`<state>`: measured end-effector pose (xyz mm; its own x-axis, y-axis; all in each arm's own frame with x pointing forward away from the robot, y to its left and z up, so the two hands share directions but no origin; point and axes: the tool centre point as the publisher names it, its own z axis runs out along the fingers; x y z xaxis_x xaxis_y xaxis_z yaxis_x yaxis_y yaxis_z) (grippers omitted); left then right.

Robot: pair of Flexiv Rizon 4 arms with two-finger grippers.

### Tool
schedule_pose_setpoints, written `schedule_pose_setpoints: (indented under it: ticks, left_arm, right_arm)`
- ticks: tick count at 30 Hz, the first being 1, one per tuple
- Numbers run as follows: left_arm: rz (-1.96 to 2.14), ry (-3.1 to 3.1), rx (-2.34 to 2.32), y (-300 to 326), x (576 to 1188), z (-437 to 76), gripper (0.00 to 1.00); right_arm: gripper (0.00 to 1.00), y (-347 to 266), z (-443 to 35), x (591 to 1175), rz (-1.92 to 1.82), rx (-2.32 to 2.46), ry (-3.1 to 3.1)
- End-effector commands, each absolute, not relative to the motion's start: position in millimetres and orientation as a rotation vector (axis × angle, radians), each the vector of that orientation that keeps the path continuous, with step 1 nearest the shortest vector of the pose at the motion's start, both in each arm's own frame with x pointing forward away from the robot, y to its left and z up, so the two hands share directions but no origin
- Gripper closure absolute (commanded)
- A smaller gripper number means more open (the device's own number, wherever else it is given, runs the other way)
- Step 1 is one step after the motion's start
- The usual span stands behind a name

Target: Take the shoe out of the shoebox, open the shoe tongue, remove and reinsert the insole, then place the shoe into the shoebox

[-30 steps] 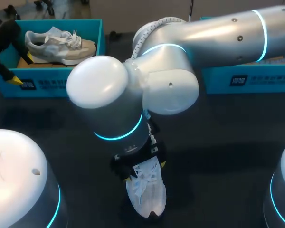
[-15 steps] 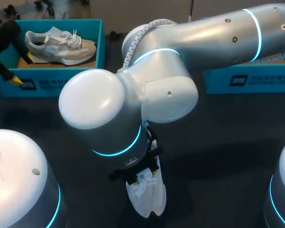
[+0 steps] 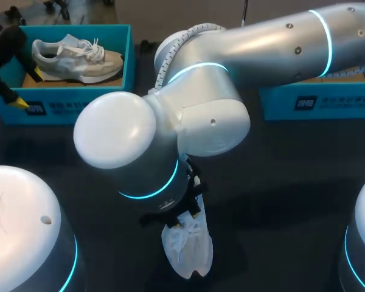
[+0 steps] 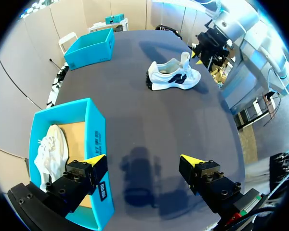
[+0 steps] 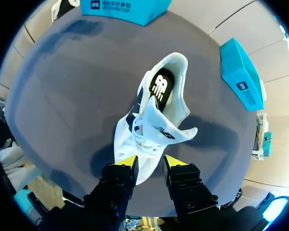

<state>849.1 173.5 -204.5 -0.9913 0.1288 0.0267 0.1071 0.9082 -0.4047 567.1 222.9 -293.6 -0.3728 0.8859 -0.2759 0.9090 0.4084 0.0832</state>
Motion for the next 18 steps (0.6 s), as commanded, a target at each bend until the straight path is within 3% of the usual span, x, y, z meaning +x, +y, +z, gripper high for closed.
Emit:
schedule_pose_setpoints:
  ticks: [1,18]
  left_arm:
    - [0.630,-3.018,-0.187,174,849,-204,0.00]
    - [0.630,-3.018,-0.187,174,849,-204,0.00]
  right_arm:
    - [0.67,225,-289,557,0.009,2.222,1.746]
    - [0.72,222,-304,590,0.028,2.216,1.786]
